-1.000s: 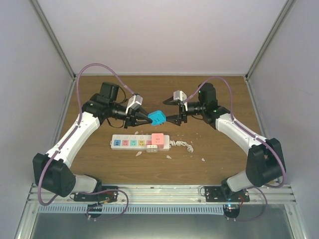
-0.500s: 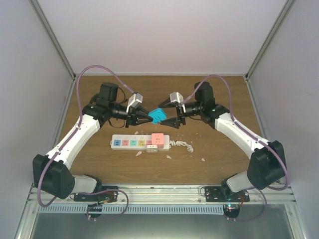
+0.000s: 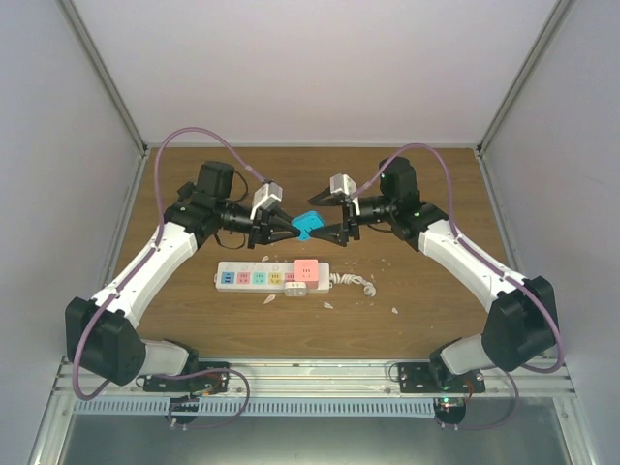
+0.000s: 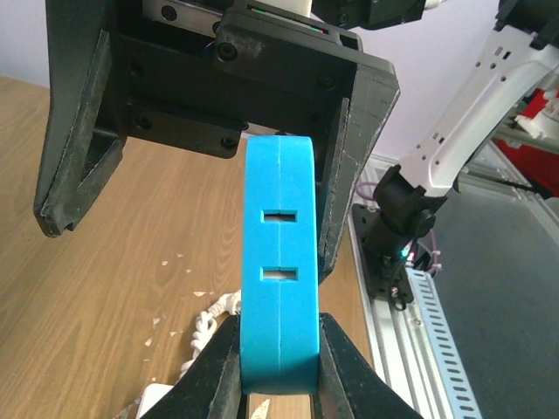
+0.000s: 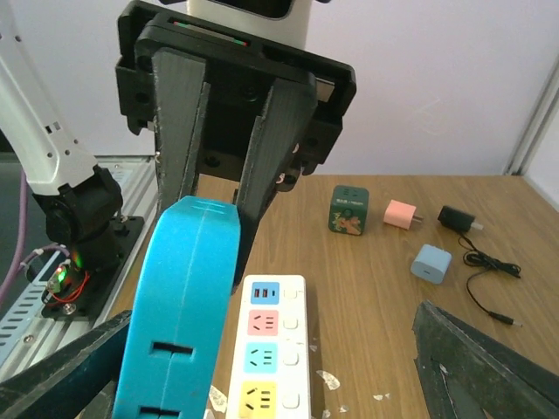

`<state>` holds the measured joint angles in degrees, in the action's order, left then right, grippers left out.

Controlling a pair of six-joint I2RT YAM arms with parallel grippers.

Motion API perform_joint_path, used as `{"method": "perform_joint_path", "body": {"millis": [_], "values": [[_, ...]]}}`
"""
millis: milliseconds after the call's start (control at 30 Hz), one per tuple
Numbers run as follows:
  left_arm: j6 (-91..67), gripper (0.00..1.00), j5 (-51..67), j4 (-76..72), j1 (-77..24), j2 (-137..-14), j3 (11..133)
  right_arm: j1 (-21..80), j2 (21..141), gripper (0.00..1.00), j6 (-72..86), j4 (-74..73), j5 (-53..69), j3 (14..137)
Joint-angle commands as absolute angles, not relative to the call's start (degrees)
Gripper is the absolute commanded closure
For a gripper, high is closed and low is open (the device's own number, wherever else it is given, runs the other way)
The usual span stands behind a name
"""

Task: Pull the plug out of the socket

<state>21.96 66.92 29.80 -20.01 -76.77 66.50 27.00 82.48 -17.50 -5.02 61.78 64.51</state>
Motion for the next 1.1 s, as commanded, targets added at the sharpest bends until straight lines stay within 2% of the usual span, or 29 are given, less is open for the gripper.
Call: {"method": "perform_joint_path", "body": {"millis": [0,367,533,600,867,1067], "values": [[24.54,1.00,67.41,29.97,-22.06,-75.46,66.07,27.24,82.19,0.17,-15.08,-2.36,56.07,65.56],[29.77,1.00,60.35,33.45,-25.50,-74.18,64.07,25.75,83.05,0.16,-13.47,-2.34,56.65,67.81],[27.88,1.00,52.85,30.97,-24.46,-75.52,64.09,25.80,82.98,0.06,-16.31,-5.78,58.41,69.90],[27.69,1.00,50.90,30.69,-23.14,-76.70,64.70,25.70,82.61,0.01,-17.66,-7.48,56.59,70.56],[29.70,1.00,43.94,30.30,-16.43,-82.98,66.69,24.76,81.16,0.01,-22.17,-10.30,45.95,70.73],[31.38,1.00,35.19,26.54,-12.59,-87.49,65.69,24.50,79.83,0.00,-18.10,-7.89,36.80,67.91]]}}
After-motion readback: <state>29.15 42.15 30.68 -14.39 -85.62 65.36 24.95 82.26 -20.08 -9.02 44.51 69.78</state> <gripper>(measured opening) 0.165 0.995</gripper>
